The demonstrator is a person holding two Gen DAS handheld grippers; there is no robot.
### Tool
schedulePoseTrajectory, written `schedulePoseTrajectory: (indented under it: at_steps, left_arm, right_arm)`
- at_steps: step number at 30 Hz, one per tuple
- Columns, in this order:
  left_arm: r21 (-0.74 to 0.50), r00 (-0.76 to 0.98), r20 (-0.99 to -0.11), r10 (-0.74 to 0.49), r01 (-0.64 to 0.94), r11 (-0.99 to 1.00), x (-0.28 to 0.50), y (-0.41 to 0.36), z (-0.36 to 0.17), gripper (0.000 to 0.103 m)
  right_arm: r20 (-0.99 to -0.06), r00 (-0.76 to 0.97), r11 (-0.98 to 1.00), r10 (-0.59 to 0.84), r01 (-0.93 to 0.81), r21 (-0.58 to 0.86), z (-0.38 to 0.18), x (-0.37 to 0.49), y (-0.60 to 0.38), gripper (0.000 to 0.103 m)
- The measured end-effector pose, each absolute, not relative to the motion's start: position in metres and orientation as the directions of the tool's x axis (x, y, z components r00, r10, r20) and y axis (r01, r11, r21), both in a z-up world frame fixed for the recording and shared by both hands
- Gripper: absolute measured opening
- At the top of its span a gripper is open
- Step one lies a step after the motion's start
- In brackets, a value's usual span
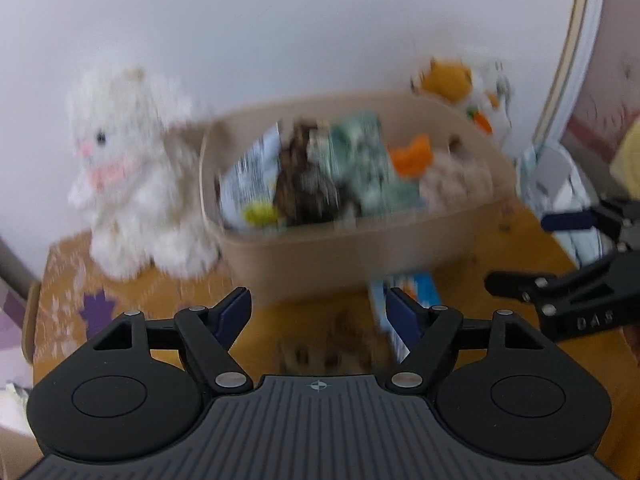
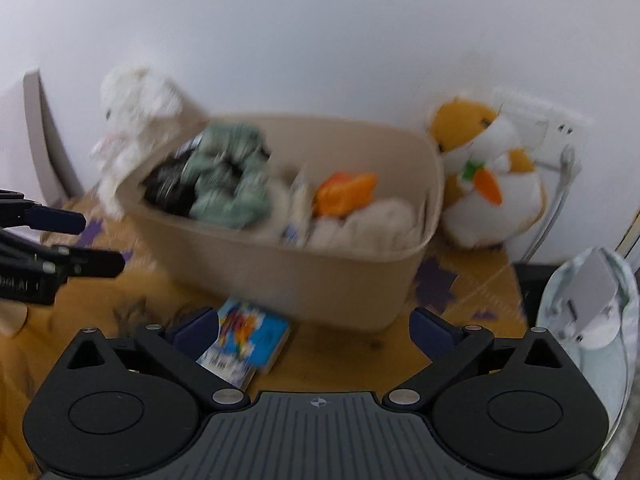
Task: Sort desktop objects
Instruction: 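Move both grippers back to the cream scrunchie and blue tissue pack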
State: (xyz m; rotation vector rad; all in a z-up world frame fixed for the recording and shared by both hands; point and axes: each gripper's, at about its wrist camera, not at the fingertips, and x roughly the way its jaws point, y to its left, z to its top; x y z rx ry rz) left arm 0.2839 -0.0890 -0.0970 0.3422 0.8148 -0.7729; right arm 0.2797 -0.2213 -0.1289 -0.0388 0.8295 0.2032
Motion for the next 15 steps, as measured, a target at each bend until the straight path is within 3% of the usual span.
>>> schedulePoseTrajectory:
  at_steps: [9,15]
  left_arm:
    - [-0.054,0.338,-0.845,-0.415,0.717,0.695,0.266,-0.067,-0.145,0.076]
    - [-0.084,0.279,-0.881,-0.382,0.704,0.706,0.267,-0.061,-0.168,0.076]
  right_arm:
    - [-0.808,0.562,0.98,0.179,-0.172,0.098,-0.166,0.282,-0.179,0.103]
    - [-0.841,0.524,0.982,0.134,-0.183,0.042,-0.179,0.286,-0.156,0.103]
